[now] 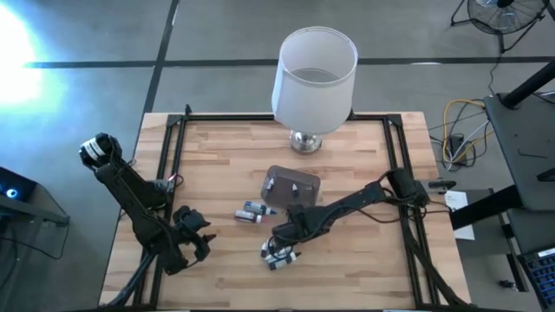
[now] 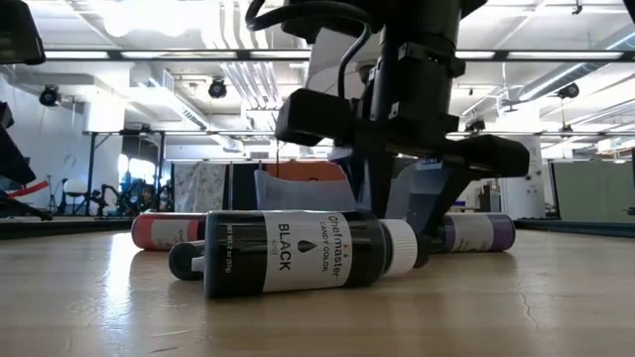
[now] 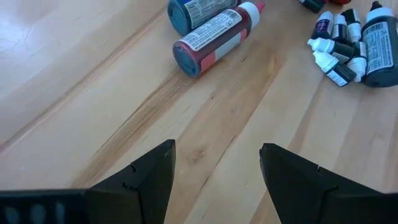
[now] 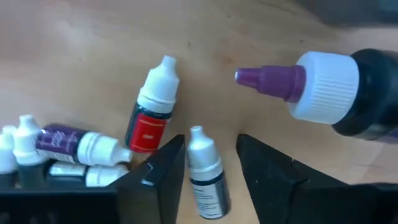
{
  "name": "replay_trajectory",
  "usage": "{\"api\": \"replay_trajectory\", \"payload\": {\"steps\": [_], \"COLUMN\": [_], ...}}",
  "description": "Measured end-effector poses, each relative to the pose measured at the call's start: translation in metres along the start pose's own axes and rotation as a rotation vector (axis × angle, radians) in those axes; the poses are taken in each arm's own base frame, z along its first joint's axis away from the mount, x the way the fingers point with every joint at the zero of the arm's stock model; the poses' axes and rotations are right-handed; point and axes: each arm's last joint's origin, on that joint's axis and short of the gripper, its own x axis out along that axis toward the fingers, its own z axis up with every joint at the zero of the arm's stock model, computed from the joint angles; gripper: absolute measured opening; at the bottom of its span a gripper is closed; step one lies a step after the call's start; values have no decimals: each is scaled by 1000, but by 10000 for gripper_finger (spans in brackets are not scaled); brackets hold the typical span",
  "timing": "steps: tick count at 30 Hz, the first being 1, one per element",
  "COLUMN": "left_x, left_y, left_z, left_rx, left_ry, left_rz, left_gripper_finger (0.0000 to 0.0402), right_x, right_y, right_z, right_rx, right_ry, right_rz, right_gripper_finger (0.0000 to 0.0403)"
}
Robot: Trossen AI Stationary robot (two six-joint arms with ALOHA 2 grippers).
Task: Pick & Place food coloring
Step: Put the small red food coloring into the black bin
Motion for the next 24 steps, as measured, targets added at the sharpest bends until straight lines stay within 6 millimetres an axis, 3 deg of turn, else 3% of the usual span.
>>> {"api": "replay_trajectory", "payload": {"steps": [9,13,18,24], "left_x": [0,0,0,0], "left_y": [0,0,0,0], "left_z": [0,0,0,0], "left_rx": [-1,-1,-3,-3], "left_ry": [-3,-2,-2,-1], "left_rz": [0,-1,-1,-2], "left_gripper_finger": [213,213,213,213], "right_x": [-2,-15,-73,-135], "right_y": [-2,-1,2,-17], "right_z": [2,1,9,37], "right_rx": [-97,-118,-81,27], "right_ry": [43,19,-163,-531], "right_rz": [-24,-1,164,237], "right_gripper_finger": [74,53,60,66]}}
